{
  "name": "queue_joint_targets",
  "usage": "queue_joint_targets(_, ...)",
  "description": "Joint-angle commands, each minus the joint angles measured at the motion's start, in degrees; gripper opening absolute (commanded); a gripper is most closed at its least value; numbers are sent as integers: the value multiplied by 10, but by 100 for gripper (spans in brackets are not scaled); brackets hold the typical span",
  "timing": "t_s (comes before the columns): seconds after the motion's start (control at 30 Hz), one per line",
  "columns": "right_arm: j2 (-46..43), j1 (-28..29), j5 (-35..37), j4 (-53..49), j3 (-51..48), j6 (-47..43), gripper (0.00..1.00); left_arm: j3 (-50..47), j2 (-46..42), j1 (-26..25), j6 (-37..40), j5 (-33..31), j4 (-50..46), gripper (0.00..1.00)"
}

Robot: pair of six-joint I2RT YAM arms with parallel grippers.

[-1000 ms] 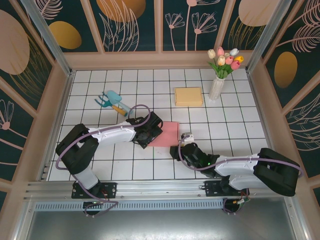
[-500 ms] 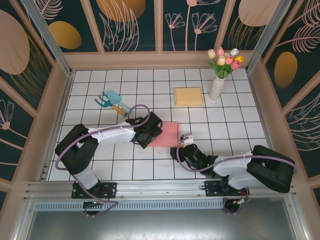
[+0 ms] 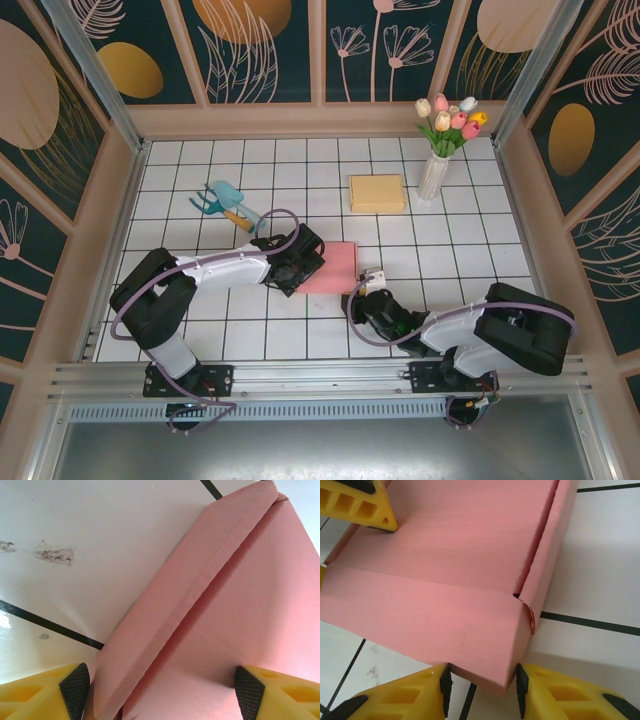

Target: Fold the paper box

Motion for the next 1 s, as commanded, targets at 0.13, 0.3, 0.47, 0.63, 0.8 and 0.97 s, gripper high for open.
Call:
queue_joint_targets(0.13,28,5,43,10,-3,-10,42,-31,28,12,3,-12,-62,78)
queue_joint_targets(0.3,28,5,51,11,1,-18,43,-34,35,15,4,-7,-55,77)
queue_joint_targets(0.47,-2,17,42,11,-5,-9,44,-33,33,17,5,-10,-58,77)
queue_joint_targets(0.63,-84,43,55,-53,-4,18,46,-35,32,19,4,-13,-60,77)
queue_joint_targets(0.8,-191,49,60,-146,-2,54,49,-36,35,20,4,-12,-58,77)
queue_joint_targets(0.97,-275,40,80,-235,6,61,56,-35,35,20,4,-12,-59,77)
